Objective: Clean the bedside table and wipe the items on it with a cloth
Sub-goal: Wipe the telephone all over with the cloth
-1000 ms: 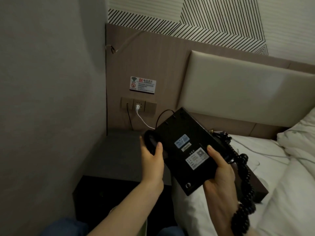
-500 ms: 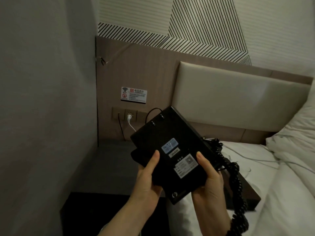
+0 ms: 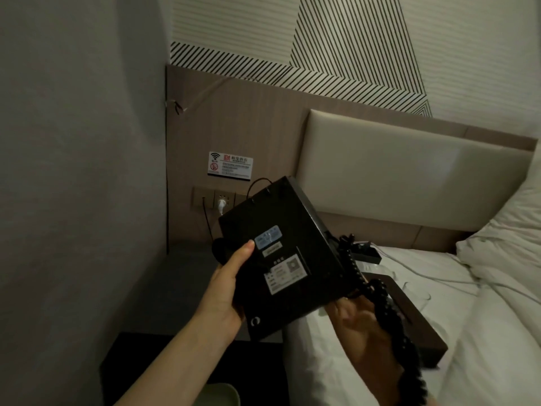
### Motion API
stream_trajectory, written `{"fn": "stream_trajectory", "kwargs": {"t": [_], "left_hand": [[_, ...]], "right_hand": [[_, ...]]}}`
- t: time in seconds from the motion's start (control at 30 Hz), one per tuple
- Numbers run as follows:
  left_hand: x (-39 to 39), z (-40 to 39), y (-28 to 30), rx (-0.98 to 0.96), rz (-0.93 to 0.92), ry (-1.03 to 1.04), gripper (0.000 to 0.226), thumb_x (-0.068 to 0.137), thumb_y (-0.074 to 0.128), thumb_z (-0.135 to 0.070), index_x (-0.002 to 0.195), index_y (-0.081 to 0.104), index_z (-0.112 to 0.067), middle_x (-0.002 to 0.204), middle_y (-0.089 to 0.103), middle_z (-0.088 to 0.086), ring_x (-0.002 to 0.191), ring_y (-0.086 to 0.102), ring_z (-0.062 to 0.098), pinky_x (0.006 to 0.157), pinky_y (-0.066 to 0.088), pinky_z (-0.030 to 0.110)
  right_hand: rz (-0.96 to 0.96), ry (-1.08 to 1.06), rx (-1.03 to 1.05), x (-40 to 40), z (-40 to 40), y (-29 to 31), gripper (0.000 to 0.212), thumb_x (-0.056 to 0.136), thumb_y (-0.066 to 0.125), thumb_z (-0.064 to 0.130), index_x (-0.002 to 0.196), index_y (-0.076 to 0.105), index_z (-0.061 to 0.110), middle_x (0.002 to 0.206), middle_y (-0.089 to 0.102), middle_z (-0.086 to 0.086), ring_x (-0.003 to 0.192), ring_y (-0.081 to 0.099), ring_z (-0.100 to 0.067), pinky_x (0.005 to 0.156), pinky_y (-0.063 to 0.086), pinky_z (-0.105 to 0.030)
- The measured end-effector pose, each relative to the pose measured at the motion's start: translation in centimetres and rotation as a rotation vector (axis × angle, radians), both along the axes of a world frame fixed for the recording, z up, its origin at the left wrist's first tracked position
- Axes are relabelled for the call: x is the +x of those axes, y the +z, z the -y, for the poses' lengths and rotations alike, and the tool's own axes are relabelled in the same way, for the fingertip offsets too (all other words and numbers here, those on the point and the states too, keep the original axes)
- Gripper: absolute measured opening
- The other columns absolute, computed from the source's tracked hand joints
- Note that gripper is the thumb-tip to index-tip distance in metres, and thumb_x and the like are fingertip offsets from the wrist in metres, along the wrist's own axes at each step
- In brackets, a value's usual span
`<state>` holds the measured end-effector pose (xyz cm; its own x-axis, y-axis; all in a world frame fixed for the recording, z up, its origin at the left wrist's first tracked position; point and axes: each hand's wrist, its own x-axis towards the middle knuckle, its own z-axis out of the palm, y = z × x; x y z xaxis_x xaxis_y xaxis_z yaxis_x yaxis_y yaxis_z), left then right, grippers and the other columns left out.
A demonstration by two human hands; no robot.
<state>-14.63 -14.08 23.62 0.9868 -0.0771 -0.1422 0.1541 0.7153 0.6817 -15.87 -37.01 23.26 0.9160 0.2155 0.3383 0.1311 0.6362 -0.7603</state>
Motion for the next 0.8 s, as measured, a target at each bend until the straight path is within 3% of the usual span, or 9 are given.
{"fn": "stream_trajectory", "kwargs": {"t": [0.03,0.1,0.17,0.27,0.37,0.5,0.57,0.7,0.8], "left_hand": [[0.1,-0.2,0.2,0.005,-0.005,-0.006,0.043,0.063,0.078,-0.031,0.103,0.074,-0.016,0.103,0.073,0.014,0.092,0.071,0.032,0.090,0.052,0.049],[0.5,-0.7,0.6,0.038,-0.007,-0.029,0.037,0.064,0.079,-0.031,0.097,0.076,-0.014,0.102,0.073,0.014,0.091,0.071,0.032,0.085,0.054,0.046],[1.1,-1.2,1.1,0.088,-0.011,-0.056,0.042,0.064,0.079,-0.029,0.102,0.074,-0.013,0.102,0.073,0.015,0.090,0.072,0.031,0.073,0.058,0.042],[2.0,-2.0,1.8,0.179,-0.032,-0.054,0.054,0.064,0.082,-0.024,0.114,0.067,-0.011,0.099,0.074,0.016,0.085,0.072,0.032,0.058,0.058,0.040],[2.6,-2.2,2.0,0.297,-0.032,-0.052,0.064,0.059,0.084,-0.021,0.118,0.061,-0.013,0.094,0.074,0.015,0.081,0.073,0.031,0.055,0.057,0.039],[2.7,-1.8,1.5,0.384,-0.041,-0.060,0.049,0.063,0.083,-0.020,0.106,0.060,-0.016,0.080,0.075,0.011,0.071,0.073,0.027,0.049,0.056,0.035],[2.7,-1.8,1.3,0.441,-0.043,-0.072,0.045,0.067,0.083,-0.020,0.105,0.059,-0.017,0.081,0.075,0.010,0.072,0.073,0.027,0.052,0.057,0.034],[2.3,-1.8,1.3,0.518,0.007,-0.111,0.043,0.070,0.082,-0.024,0.107,0.060,-0.022,0.086,0.076,0.006,0.075,0.073,0.024,0.054,0.058,0.032],[2.0,-1.6,1.1,0.635,0.098,-0.064,0.050,0.077,0.076,-0.040,0.120,0.055,-0.025,0.106,0.073,0.000,0.091,0.071,0.020,0.076,0.059,0.035]], "right_hand": [[-0.030,-0.049,0.038,0.0,-0.1,0.1,0.050,0.101,0.005,0.000,0.147,0.026,-0.007,0.152,0.028,-0.028,0.144,0.025,-0.037,0.120,0.006,-0.044],[-0.035,-0.120,-0.044,0.7,0.1,-0.5,0.052,0.097,0.019,0.001,0.149,0.022,0.000,0.155,0.021,-0.024,0.145,0.020,-0.038,0.121,0.005,-0.046],[-0.216,0.134,-0.029,1.3,0.5,-0.6,0.051,0.091,0.042,0.015,0.139,0.047,0.001,0.148,0.040,-0.022,0.136,0.040,-0.038,0.115,0.027,-0.050],[-0.265,0.167,-0.214,2.2,1.2,1.5,0.064,0.083,0.065,0.048,0.126,0.061,0.001,0.129,0.061,-0.020,0.111,0.064,-0.033,0.090,0.053,-0.040],[-0.433,0.107,-0.425,3.5,0.2,2.8,0.082,0.064,0.079,0.052,0.123,0.061,-0.001,0.120,0.063,-0.022,0.093,0.071,-0.032,0.068,0.058,-0.033],[-0.511,-0.036,-0.648,3.9,-1.1,2.0,0.070,0.056,0.085,0.048,0.110,0.065,0.008,0.097,0.074,-0.016,0.084,0.074,-0.029,0.059,0.058,-0.031],[-0.539,-0.044,-0.688,3.9,-1.4,1.3,0.068,0.055,0.088,0.044,0.110,0.063,0.012,0.089,0.075,-0.011,0.081,0.074,-0.027,0.060,0.058,-0.031],[-0.573,-0.055,-0.674,4.0,-1.5,-0.2,0.079,0.048,0.094,0.040,0.116,0.064,0.015,0.101,0.075,-0.011,0.092,0.072,-0.032,0.075,0.059,-0.040],[-0.567,-0.102,-0.604,4.1,-1.5,-1.1,0.082,0.040,0.095,0.036,0.114,0.067,0.013,0.105,0.073,-0.015,0.095,0.071,-0.035,0.083,0.058,-0.048]]}}
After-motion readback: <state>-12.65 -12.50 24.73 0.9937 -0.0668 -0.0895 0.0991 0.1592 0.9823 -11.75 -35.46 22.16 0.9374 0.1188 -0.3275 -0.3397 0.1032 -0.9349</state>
